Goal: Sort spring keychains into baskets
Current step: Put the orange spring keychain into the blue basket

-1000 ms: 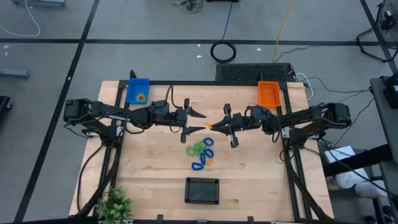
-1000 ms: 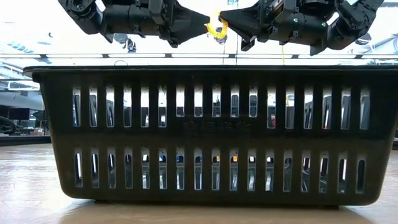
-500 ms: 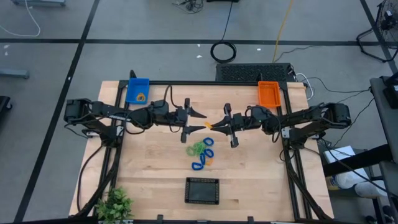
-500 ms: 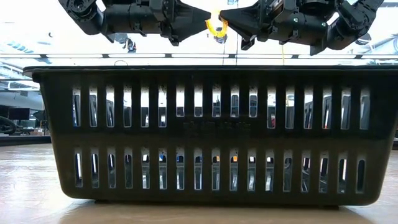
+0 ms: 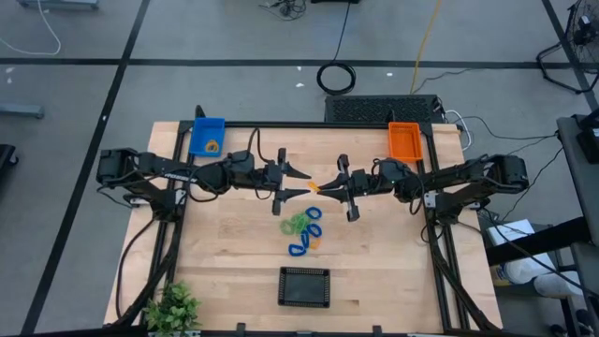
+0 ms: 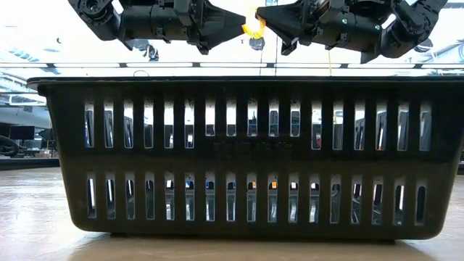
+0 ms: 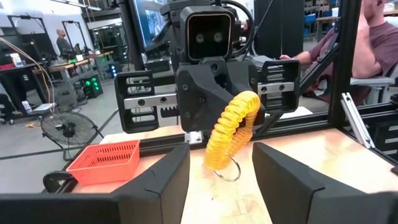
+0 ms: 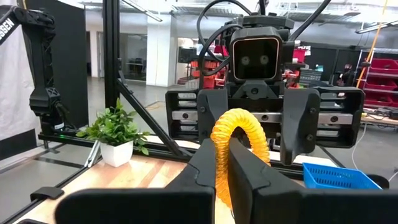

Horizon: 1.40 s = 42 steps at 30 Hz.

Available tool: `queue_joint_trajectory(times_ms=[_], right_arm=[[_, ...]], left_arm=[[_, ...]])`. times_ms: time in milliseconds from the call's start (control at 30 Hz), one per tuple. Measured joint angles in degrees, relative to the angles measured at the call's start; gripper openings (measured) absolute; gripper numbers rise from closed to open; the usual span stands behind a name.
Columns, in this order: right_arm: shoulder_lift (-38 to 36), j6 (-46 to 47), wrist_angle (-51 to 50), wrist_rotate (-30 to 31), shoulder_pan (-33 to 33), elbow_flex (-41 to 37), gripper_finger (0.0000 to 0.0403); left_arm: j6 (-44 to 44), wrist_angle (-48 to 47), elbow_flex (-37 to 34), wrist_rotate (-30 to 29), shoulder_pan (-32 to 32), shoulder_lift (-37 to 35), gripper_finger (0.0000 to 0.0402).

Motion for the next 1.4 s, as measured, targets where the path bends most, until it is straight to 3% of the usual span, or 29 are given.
queue_joint_trajectory(times_ms=[433, 967, 1133, 1300, 1400], right_arm=[[6.2, -0.1, 1.7, 2.6, 1.4, 2.9, 0.0004], [6.2, -0.1, 1.3, 2.7, 0.9, 3.0, 0.0004], [6.2, -0.3, 1.3, 2.8, 0.9, 3.0, 0.0008], [6.1, -0.3, 1.3, 2.8, 0.9, 3.0, 0.0013], [6.1, -0.3, 1.3, 3.0, 0.8, 3.0, 0.0015]], left_arm=[[1.1, 0.0, 0.0, 0.8, 0.0, -0.2, 0.0183], [2.1, -1.1, 0.0, 1.0, 0.0, -0.1, 0.0158], [2.6, -1.1, 0.0, 1.9, 0.0, -0.1, 0.0119], [2.6, -1.3, 0.0, 3.5, 0.2, -0.1, 0.003], [1.1, -1.3, 0.0, 3.7, 0.7, -0.1, 0.0025]])
